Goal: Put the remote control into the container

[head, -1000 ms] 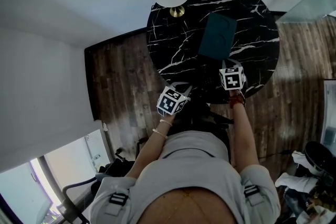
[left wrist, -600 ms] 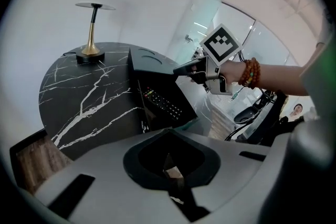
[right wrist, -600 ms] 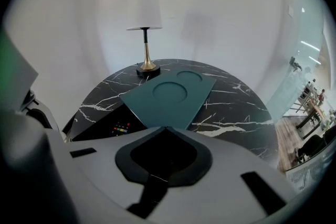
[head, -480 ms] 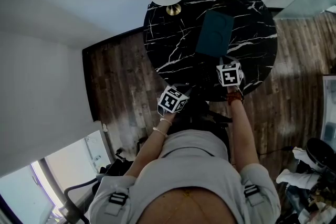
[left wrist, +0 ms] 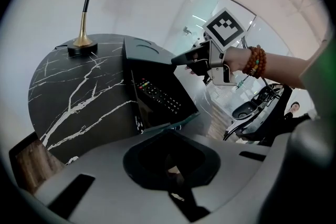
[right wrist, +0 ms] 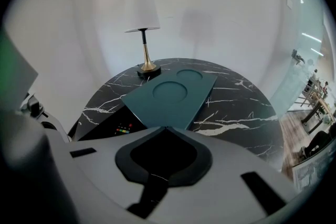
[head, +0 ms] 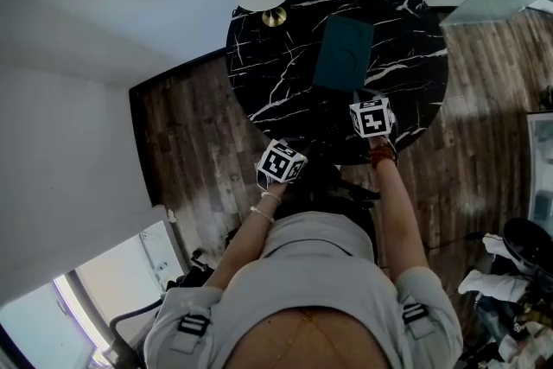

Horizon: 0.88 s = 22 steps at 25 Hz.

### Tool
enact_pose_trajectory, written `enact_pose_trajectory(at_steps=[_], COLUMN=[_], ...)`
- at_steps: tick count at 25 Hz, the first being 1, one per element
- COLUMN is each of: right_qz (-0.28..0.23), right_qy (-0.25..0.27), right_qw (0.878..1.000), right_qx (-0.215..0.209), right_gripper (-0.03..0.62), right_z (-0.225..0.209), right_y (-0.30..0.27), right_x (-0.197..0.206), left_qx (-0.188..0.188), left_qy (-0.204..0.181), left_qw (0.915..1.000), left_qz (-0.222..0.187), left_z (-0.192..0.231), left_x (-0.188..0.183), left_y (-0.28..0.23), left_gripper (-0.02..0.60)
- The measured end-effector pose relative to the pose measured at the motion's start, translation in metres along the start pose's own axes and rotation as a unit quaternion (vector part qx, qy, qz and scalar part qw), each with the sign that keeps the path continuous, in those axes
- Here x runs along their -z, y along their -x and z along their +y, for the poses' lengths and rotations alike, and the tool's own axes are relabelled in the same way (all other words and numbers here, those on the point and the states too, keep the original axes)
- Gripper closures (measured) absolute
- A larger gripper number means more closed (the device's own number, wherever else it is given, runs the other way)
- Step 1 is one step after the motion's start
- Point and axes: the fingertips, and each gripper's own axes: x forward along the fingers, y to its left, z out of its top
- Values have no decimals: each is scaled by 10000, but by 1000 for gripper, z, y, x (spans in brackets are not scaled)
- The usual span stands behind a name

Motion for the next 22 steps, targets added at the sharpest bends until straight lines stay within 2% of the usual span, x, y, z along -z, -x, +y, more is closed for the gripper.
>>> enact_pose_trajectory(at_steps=[22], right_qz=[67], right_qy=[48], right_qw=[9998], right_qx=[-199], right_gripper=[582], right_z=[1], right_y=[0], right_x=[-1], left_qx=[136], left_qy=[73], left_qw=[9997], left_qz=[210], left_z=[8], left_x=[-8], left_y=[-19], left_gripper=[580])
